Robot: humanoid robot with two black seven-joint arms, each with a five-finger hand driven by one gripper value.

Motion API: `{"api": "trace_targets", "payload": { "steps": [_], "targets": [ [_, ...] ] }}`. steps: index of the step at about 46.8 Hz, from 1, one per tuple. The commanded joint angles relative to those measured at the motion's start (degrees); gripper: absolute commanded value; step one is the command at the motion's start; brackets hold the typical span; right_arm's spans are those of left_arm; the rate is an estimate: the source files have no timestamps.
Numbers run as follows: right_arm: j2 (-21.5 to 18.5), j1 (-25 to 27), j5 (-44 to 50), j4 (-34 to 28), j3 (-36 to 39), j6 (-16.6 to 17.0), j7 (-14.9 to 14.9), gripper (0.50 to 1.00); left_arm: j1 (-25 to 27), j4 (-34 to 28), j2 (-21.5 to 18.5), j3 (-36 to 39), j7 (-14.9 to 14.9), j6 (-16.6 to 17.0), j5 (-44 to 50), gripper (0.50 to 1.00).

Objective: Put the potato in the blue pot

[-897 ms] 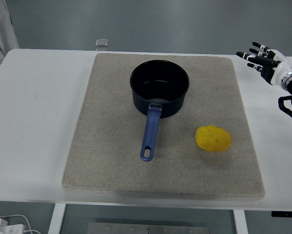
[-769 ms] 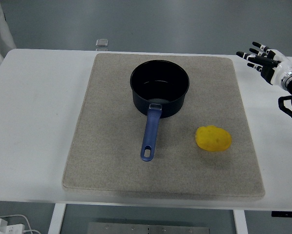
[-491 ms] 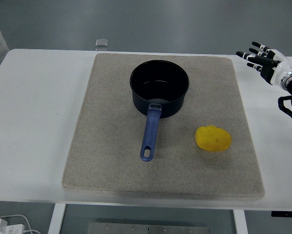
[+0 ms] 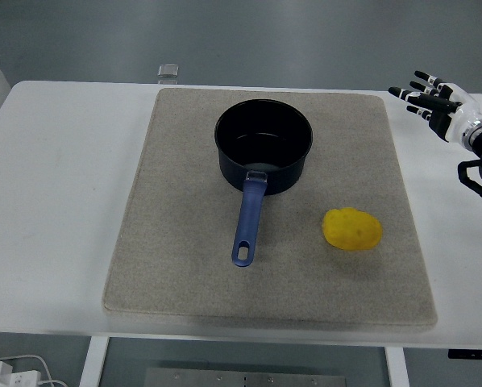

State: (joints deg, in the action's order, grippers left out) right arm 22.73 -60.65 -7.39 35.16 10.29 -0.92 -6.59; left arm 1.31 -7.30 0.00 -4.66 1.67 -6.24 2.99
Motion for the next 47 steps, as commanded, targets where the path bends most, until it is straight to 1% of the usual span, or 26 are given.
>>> {"api": "trace_targets", "payload": {
  "steps": [1, 11, 47],
  "targets": [
    [0.1, -0.1, 0.0, 0.1, 0.1, -0.1, 0.0, 0.966, 0.0, 0.0, 0.0, 0.0, 0.0, 0.0, 0.0, 1.000],
    [1.1, -0.6, 0.1, 0.1, -0.1, 0.2, 0.0, 0.964, 0.0, 0.0, 0.0, 0.1, 0.0, 0.0, 0.0, 1.000],
    [0.7, -0.8, -0.3, 0.1, 0.4, -0.2, -0.3, 0.964, 0.0, 0.0, 0.0, 0.1, 0.0, 0.0, 0.0, 1.000]
  ]
}}
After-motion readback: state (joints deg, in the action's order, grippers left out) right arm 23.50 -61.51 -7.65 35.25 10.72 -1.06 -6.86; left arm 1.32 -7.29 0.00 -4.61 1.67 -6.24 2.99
